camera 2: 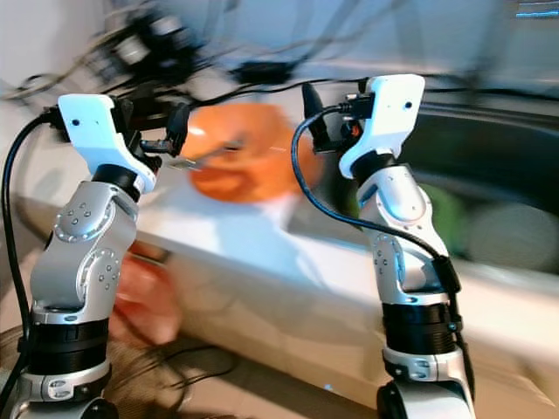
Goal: Kitchen organization
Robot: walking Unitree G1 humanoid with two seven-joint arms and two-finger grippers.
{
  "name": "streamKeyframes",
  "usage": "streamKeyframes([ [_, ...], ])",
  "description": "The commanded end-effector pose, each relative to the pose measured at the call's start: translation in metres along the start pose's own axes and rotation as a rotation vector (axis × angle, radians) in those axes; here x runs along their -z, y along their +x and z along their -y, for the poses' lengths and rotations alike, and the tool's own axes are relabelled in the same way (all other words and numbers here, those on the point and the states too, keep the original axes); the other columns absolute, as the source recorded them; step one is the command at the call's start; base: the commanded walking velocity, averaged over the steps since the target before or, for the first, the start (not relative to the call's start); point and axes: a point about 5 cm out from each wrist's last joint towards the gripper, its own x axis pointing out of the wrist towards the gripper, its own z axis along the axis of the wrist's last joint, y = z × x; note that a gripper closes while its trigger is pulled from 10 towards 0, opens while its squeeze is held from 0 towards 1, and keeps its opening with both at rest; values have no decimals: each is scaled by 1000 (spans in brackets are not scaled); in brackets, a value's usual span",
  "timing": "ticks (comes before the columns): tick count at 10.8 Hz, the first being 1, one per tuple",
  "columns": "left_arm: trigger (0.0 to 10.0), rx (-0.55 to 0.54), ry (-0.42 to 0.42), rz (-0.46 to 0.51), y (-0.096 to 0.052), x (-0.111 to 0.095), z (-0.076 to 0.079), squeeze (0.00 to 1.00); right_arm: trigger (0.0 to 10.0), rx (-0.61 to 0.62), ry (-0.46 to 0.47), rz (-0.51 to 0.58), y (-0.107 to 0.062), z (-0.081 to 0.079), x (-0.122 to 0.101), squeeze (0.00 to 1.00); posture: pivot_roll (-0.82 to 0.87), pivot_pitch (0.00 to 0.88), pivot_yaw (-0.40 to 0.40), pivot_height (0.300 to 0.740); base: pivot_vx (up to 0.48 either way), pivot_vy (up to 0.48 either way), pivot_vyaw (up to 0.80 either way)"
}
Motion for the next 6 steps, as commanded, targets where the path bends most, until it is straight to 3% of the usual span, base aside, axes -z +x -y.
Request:
streamKeyframes([
  [1, 10000, -21, 9, -2, 0, -1, -4, 0, 10000, -13, -3, 0, 1, -4, 1, 0, 148, 80, 112, 740, 300, 322, 0],
  [2, 10000, -18, 4, -6, 0, 0, -3, 0, 10000, -13, -2, 0, 1, -4, 1, 0, 148, 80, 112, 740, 277, 311, 0],
  [6, 10000, 3, -14, -2, -1, -1, 0, 0, 10000, -10, 0, -1, 1, -4, 1, 0, 148, 80, 115, 740, 0, 0, 0],
])
